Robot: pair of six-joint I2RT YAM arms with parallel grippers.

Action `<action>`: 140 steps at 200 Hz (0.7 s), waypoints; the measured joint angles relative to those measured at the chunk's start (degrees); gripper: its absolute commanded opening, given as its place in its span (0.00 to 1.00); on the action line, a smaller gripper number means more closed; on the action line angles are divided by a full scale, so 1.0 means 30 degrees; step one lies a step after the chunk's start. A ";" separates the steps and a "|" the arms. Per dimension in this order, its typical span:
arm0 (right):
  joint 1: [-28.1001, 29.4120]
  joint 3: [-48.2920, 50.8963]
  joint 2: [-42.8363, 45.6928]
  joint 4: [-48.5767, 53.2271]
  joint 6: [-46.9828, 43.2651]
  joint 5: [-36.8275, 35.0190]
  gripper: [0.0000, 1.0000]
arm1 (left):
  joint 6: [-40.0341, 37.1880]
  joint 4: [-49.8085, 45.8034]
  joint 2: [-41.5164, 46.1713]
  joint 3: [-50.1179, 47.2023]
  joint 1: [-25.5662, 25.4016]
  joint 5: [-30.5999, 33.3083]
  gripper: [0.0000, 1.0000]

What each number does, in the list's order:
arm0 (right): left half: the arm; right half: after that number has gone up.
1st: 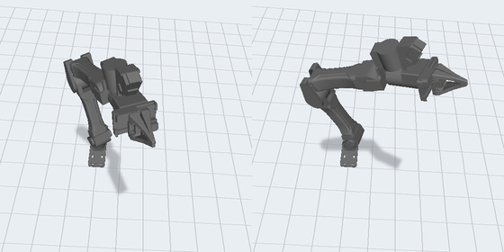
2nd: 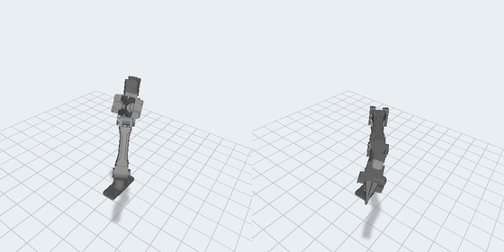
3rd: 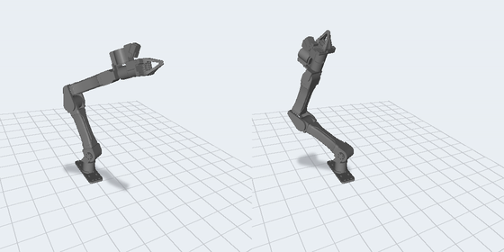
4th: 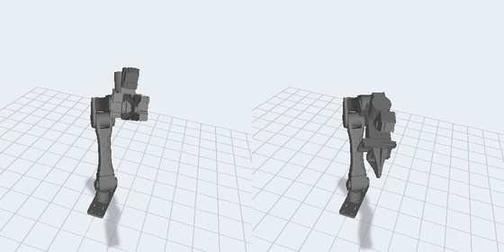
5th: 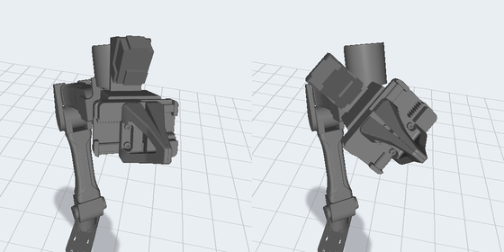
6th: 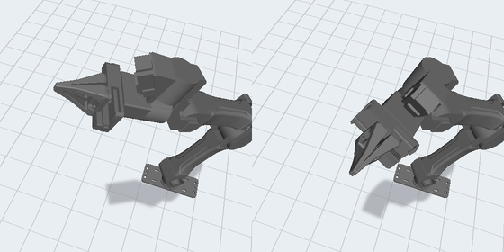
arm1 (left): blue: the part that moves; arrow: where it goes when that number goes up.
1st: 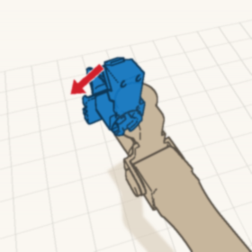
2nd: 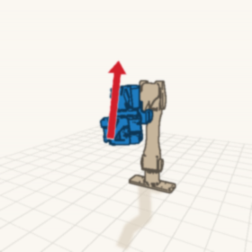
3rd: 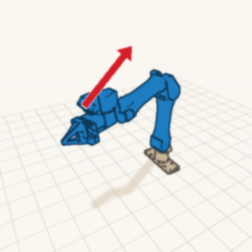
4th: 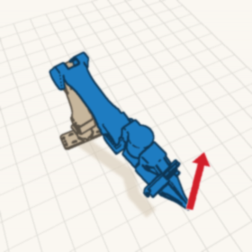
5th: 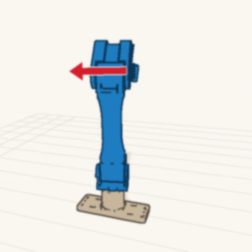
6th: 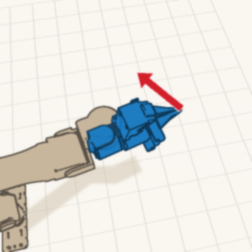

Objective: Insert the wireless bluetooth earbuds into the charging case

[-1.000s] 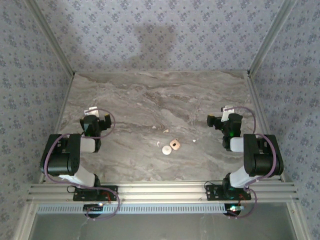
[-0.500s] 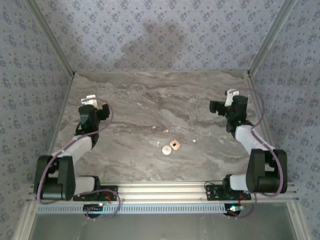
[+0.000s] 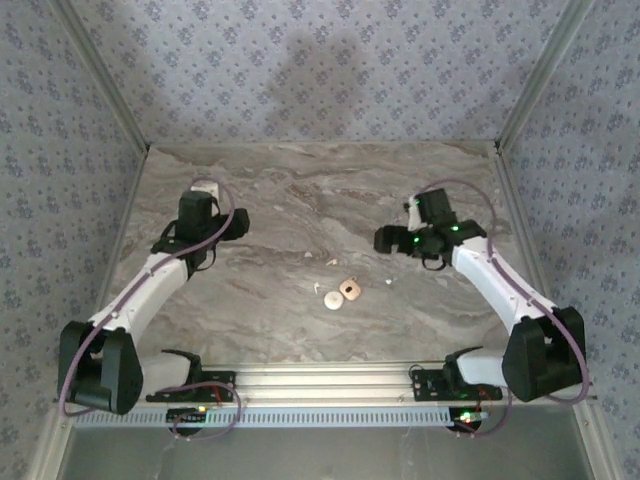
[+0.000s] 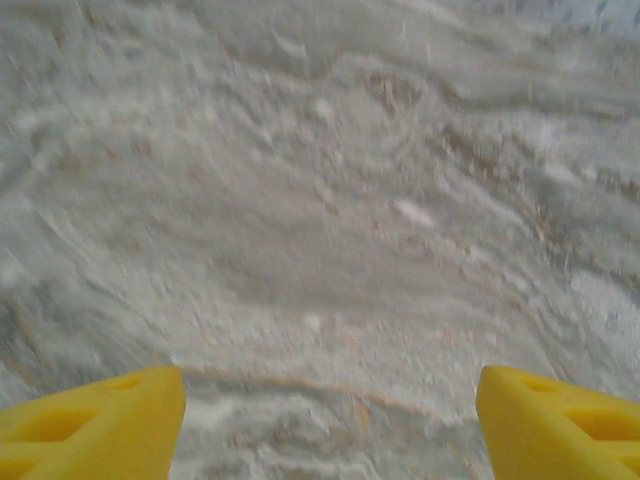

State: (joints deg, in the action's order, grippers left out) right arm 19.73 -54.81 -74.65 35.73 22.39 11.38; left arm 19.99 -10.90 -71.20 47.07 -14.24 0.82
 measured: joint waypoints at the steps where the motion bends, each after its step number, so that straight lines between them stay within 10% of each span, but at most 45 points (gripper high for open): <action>1: 0.0080 0.0000 -0.0022 0.0051 0.0036 0.0007 0.89 | 0.0051 -0.0138 -0.0080 0.0022 -0.0022 -0.0058 0.76; 140: 0.8466 -0.4342 -0.6936 0.3337 0.6586 0.1173 0.64 | 0.1872 -0.3555 -0.2463 0.0168 -0.0656 -0.2127 0.77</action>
State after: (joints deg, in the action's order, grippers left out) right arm 45.12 -67.83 -95.46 45.74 42.15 14.90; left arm 25.61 -21.56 -78.59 47.57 -16.21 -5.56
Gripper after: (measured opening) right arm 0.642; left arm 0.766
